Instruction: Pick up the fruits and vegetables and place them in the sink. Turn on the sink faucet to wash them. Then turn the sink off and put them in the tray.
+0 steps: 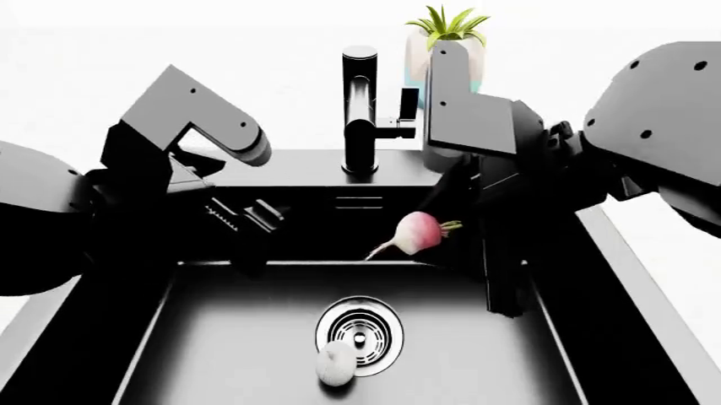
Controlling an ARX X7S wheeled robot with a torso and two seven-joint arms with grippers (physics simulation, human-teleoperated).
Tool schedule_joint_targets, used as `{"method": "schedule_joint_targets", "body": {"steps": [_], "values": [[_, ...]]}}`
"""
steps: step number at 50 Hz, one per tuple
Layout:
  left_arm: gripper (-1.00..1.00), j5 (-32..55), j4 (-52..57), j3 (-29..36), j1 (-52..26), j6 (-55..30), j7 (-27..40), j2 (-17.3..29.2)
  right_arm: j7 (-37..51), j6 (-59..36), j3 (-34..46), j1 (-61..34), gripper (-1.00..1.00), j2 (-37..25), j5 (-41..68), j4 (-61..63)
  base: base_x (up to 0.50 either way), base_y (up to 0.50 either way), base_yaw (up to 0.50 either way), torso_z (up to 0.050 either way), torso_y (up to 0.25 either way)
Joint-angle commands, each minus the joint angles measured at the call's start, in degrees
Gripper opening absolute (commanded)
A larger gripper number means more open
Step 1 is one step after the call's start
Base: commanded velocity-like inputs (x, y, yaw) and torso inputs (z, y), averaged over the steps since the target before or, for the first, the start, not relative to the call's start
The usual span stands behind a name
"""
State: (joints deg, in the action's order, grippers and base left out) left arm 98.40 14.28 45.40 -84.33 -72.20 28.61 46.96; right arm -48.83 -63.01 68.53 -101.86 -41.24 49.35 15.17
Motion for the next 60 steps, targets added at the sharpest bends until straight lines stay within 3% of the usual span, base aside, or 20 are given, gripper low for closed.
{"method": "schedule_joint_targets", "body": {"steps": [1, 42, 60], "values": [[1.00, 0.5, -0.2, 0.0, -2.2, -1.0, 2.0, -0.2, -4.7, 5.6, 6.9, 3.4, -1.00, 4.9, -6.6, -9.3, 0.02, 0.00, 0.00, 0.000, 0.000], [1.00, 2.3, 0.3, 1.2, -4.7, -1.5, 3.2, -0.6, -10.0, 12.3, 14.7, 13.3, -1.00, 16.1, -11.9, -32.8, 0.02, 0.00, 0.00, 0.000, 0.000], [1.00, 0.2, 0.2, 2.1, -3.8, -1.1, 1.3, -0.9, -15.0, 19.9, 17.2, 17.4, -1.00, 24.7, -15.2, -50.6, 0.02, 0.00, 0.00, 0.000, 0.000]]}}
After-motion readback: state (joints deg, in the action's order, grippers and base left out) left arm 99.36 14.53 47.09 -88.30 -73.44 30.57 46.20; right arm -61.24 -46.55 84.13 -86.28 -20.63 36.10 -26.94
